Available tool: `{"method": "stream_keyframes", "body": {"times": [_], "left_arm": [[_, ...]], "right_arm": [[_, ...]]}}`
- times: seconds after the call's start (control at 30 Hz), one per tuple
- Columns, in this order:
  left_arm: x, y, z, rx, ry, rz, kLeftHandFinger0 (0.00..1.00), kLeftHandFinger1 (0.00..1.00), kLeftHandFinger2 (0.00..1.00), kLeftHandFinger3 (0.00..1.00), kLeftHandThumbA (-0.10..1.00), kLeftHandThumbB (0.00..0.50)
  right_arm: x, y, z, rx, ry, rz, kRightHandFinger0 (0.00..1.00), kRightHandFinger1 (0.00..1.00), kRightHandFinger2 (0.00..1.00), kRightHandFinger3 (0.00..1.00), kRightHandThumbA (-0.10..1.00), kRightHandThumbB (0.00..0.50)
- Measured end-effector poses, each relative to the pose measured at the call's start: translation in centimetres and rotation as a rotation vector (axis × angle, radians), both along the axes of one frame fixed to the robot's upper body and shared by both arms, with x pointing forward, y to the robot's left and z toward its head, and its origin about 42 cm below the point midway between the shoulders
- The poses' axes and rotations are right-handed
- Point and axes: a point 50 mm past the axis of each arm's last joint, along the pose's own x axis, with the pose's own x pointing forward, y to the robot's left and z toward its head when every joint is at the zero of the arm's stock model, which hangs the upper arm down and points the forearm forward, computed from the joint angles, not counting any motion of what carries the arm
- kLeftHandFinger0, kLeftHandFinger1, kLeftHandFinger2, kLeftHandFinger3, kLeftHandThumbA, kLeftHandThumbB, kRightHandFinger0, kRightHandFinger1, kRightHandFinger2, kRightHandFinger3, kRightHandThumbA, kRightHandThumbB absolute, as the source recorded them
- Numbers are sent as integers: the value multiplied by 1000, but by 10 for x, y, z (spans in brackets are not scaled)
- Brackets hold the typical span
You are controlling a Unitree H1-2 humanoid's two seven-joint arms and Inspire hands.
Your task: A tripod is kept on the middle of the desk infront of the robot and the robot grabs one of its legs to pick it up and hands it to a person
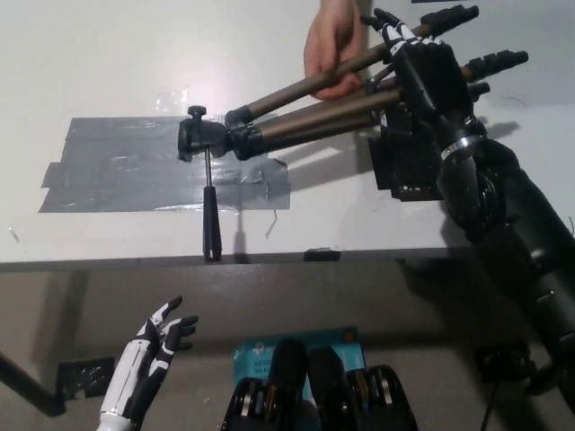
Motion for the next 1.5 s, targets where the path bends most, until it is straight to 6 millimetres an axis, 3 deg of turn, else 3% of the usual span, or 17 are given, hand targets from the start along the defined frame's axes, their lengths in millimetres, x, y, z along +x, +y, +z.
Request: {"method": "stream_keyframes", "body": {"times": [0.2, 0.33, 0.37, 0.4, 0.43, 0.47, 0.5, 0.57, 0.73, 0.93, 1.2, 1.27, 1.3, 1.33, 1.5], "left_arm": [[-1, -1, -1, 1, 3, -3, 764, 795, 772, 931, 899, 0], [-2, -1, -2, 0, 7, -5, 768, 791, 780, 929, 892, 0], [-2, -1, -2, 0, 7, -5, 759, 785, 782, 938, 898, 0], [-2, -1, -2, 0, 6, -5, 736, 774, 777, 936, 894, 0], [-2, -1, -2, 0, 6, -5, 732, 772, 777, 936, 892, 0], [-2, -2, -2, 1, 6, -5, 725, 762, 771, 934, 886, 0], [-2, -2, -2, 0, 6, -6, 718, 751, 761, 929, 875, 0], [-2, -2, -2, 0, 8, -7, 727, 753, 756, 925, 882, 9], [-3, -5, -3, -5, 13, -12, 735, 761, 772, 947, 877, 27], [-3, -6, -5, -6, 19, -12, 739, 759, 779, 956, 876, 6], [-3, -6, -6, -7, 23, -12, 734, 776, 789, 948, 878, 0], [-3, -6, -6, -8, 24, -12, 740, 794, 813, 944, 889, 5], [-3, -6, -6, -8, 24, -12, 751, 812, 835, 949, 902, 12], [-3, -6, -6, -8, 24, -12, 764, 836, 865, 959, 925, 14], [-3, -7, -6, -8, 25, -12, 905, 982, 1000, 1000, 1000, 43]], "right_arm": [[1, 4, 4, 8, -15, 5, 49, 603, 954, 968, -100, 171], [3, 7, 14, 13, -39, 7, 48, 602, 944, 964, -100, 173], [4, 8, 17, 13, -47, 9, 80, 595, 923, 924, -100, 193], [4, 8, 19, 13, -50, 10, 151, 575, 834, 869, 14, 243], [4, 9, 21, 14, -55, 11, 358, 677, 882, 991, 301, 315], [5, 10, 24, 15, -59, 11, 656, 981, 1000, 1000, 441, 403], [4, 11, 26, 14, -58, 13, 1000, 1000, 1000, 1000, 552, 442], [2, 13, 30, 12, -47, 28, 1000, 1000, 1000, 1000, 641, 499], [-11, 16, 32, 15, 6, 72, 1000, 1000, 1000, 1000, 805, 500], [-32, 16, 37, 38, 73, 135, 1000, 1000, 1000, 1000, 845, 500], [-64, 11, 74, 68, 67, 226, 1000, 1000, 1000, 1000, 840, 500], [-77, 9, 83, 81, 60, 257, 1000, 1000, 1000, 1000, 882, 500], [-82, 8, 85, 87, 56, 268, 1000, 1000, 1000, 1000, 954, 500], [-90, 6, 88, 96, 52, 285, 1000, 1000, 1000, 1000, 1000, 476], [-121, -6, 87, 133, 47, 333, 1000, 1000, 1000, 1000, 1000, 460]]}}
